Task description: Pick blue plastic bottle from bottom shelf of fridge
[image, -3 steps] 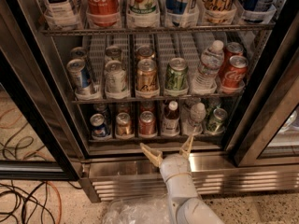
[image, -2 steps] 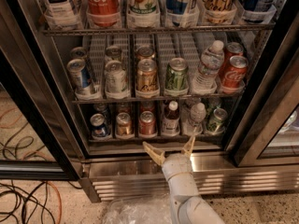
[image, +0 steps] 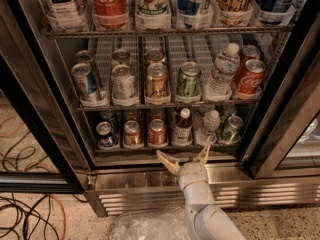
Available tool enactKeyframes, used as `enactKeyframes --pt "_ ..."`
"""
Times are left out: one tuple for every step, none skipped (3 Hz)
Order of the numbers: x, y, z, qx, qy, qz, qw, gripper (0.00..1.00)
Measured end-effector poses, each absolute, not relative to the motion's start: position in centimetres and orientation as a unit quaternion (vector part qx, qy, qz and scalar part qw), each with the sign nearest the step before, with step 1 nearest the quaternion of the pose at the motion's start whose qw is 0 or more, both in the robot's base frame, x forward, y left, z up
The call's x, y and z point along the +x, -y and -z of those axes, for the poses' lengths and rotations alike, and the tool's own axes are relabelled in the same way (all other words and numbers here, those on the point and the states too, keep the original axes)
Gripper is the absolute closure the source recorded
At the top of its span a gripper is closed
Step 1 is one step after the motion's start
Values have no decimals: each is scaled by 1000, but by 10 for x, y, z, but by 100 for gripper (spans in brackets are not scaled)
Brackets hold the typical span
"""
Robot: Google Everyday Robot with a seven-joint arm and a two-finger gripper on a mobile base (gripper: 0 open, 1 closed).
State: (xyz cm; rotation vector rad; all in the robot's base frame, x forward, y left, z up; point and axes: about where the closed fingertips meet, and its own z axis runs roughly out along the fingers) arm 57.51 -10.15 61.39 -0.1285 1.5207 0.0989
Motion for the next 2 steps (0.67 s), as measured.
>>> enactKeyframes --pt "587 104 -604 -67 -690 -36 720 0" --pt "587 104 -604 -67 -690 -36 720 15"
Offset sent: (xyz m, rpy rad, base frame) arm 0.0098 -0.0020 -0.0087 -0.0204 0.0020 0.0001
